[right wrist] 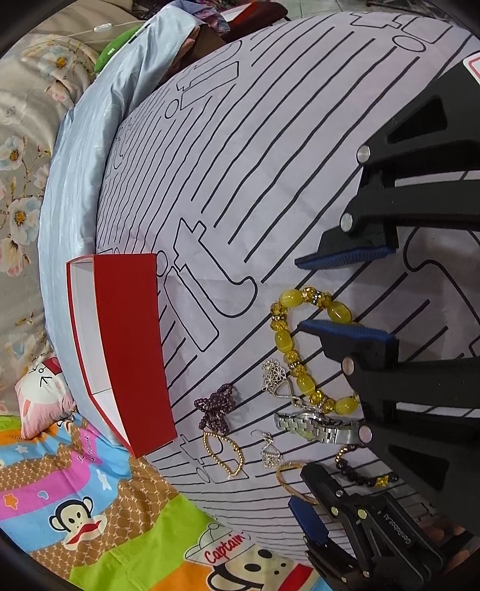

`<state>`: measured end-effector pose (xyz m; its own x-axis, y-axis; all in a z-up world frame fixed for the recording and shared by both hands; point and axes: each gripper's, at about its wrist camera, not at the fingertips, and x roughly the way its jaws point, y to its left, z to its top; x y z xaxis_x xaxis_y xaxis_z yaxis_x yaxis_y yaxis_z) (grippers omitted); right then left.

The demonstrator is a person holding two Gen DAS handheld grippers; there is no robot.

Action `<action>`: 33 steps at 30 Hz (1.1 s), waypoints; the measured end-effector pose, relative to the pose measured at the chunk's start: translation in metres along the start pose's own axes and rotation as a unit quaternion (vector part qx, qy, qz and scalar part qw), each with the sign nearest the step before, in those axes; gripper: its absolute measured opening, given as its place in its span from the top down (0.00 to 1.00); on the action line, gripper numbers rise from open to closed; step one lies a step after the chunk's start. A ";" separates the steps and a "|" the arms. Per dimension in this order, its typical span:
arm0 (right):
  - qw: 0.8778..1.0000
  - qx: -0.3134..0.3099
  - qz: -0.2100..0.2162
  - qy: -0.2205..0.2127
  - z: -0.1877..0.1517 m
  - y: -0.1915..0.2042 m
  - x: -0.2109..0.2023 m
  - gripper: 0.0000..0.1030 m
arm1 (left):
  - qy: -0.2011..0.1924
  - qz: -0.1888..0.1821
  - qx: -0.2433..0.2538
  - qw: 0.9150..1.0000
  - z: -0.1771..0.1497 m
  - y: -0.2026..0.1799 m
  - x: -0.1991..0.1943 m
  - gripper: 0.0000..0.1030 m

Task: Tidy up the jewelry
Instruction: 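Grasp the gold bangle with the left tool while the right tool grasps the yellow glass bracelet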

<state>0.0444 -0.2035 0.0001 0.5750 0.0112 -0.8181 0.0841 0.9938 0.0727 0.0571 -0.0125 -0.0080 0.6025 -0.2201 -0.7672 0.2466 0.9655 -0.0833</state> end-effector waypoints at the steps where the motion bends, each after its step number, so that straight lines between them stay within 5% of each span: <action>1: 1.000 -0.002 -0.003 -0.001 0.000 0.000 0.000 0.80 | 0.000 0.000 0.000 1.000 0.000 0.000 0.000 0.48; 3: 1.000 -0.005 -0.007 -0.002 0.000 0.000 0.001 0.92 | 0.000 0.001 0.001 1.000 0.000 -0.001 0.000 0.48; 19: 0.998 0.016 0.036 -0.044 0.020 -0.008 -0.045 0.92 | -0.014 -0.014 -0.017 1.000 0.013 0.013 -0.026 0.48; 33: 0.993 -0.006 0.046 -0.107 0.084 -0.012 -0.078 0.92 | -0.060 -0.022 -0.014 0.998 0.084 0.024 -0.045 0.48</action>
<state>0.0668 -0.2260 0.1113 0.7395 0.0792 -0.6684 0.0149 0.9909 0.1339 0.0999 0.0093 0.0783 0.6783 -0.2762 -0.6809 0.2554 0.9575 -0.1340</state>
